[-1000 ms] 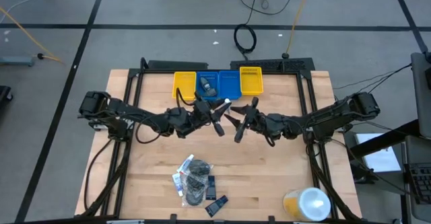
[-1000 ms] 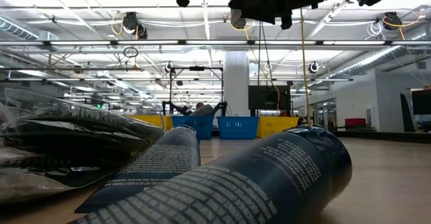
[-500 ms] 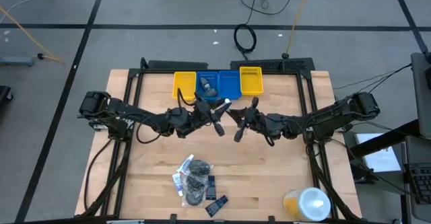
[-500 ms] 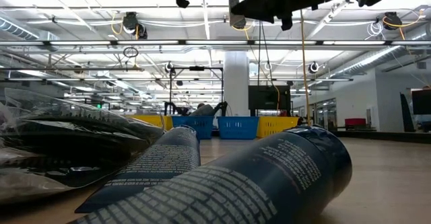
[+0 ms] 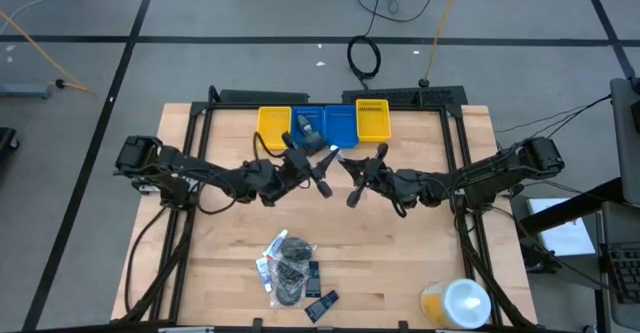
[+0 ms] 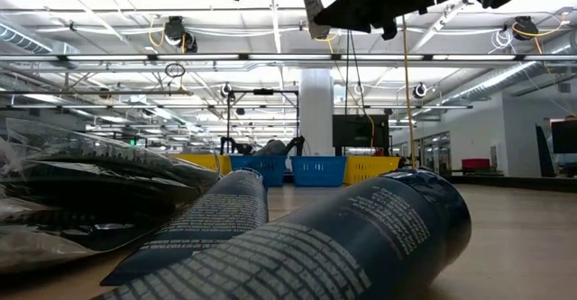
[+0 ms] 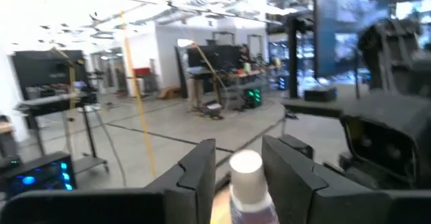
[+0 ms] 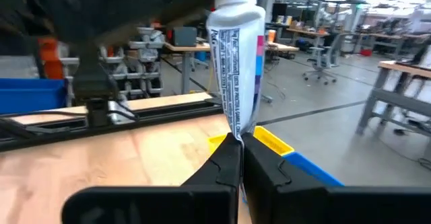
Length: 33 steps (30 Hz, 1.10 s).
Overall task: Pick & Place Travel size toiletries
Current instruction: Put the white toothpaste into the right yellow bin
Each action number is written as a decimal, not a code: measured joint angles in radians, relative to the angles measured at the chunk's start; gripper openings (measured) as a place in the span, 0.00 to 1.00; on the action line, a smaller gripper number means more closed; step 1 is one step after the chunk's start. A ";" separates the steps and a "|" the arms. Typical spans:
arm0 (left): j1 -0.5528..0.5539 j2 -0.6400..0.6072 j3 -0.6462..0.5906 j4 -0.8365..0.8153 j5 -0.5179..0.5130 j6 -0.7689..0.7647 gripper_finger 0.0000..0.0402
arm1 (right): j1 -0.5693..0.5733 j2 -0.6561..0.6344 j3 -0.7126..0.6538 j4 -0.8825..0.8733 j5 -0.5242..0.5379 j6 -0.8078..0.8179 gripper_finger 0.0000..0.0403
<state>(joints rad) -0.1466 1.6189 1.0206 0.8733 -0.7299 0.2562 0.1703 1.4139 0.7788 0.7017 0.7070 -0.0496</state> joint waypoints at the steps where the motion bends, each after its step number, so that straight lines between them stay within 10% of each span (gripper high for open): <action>1: -0.005 -0.001 0.000 0.010 -0.015 0.012 0.33 | 0.000 0.000 0.000 0.004 0.006 -0.005 0.00; 22: -0.230 -0.033 0.000 -0.047 -0.379 0.233 0.44 | -0.223 -0.035 0.000 -0.241 0.124 0.006 0.00; 33: -0.251 -0.032 0.000 -0.282 -0.494 0.153 0.44 | -0.515 -0.045 0.000 -0.471 -0.119 0.162 0.00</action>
<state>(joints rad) -0.3977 1.5865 1.0206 0.5916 -1.2239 0.4096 -0.3451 1.3693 0.7784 0.2308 0.5884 0.1124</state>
